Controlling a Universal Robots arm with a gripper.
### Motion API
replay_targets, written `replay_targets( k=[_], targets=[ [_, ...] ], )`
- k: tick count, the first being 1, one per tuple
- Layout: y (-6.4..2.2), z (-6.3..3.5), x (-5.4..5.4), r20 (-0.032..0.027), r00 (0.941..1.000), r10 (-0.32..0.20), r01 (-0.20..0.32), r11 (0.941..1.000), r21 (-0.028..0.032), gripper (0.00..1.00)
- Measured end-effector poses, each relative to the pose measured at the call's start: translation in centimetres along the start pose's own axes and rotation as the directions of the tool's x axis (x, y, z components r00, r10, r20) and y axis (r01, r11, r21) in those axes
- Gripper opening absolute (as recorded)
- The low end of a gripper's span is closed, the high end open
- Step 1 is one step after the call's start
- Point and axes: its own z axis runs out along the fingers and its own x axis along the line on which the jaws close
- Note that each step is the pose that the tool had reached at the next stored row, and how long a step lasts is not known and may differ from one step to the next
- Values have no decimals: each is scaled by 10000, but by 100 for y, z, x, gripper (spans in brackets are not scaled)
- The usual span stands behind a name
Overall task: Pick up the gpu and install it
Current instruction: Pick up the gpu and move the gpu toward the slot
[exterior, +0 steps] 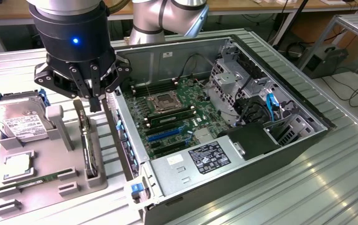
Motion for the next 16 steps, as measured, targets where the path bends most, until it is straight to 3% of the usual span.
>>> replay_targets(
  k=[5,7,9,10,16],
  targets=[
    [0,0,0,0,10000,0,0,10000,0,11],
    [0,0,0,0,10000,0,0,10000,1,24],
    [0,0,0,0,10000,0,0,10000,0,29],
    [0,0,0,0,10000,0,0,10000,0,42],
    [0,0,0,0,10000,0,0,10000,0,42]
  ],
)
